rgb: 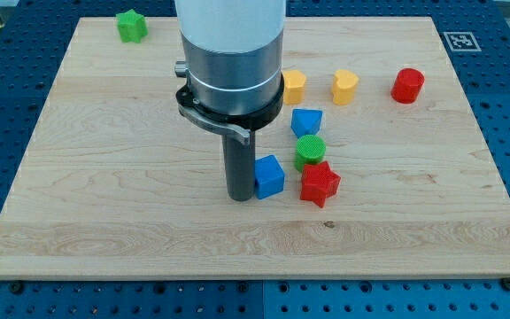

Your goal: Push the blue cube into the blue triangle

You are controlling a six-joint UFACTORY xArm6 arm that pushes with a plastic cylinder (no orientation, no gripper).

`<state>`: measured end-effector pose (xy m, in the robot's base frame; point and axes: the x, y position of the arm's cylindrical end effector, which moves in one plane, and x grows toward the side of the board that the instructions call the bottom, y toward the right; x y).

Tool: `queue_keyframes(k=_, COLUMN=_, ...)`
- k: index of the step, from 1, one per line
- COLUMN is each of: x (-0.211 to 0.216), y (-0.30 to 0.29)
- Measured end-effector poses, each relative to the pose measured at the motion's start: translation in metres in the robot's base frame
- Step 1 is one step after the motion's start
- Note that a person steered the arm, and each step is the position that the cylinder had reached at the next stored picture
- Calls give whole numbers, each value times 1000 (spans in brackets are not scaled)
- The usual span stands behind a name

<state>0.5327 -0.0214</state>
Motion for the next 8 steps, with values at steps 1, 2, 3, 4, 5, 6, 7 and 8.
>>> queue_keyframes(k=1, x=11, y=10)
queue_keyframes(k=2, x=12, y=26)
queue_keyframes(k=3, x=2, y=27)
queue_keyframes(k=4, x=-17, y=27)
queue_keyframes(k=5, x=-35, y=33)
queue_keyframes(k=6, x=-48, y=42)
queue_keyframes(k=7, x=-50, y=44)
queue_keyframes(k=8, x=-50, y=56)
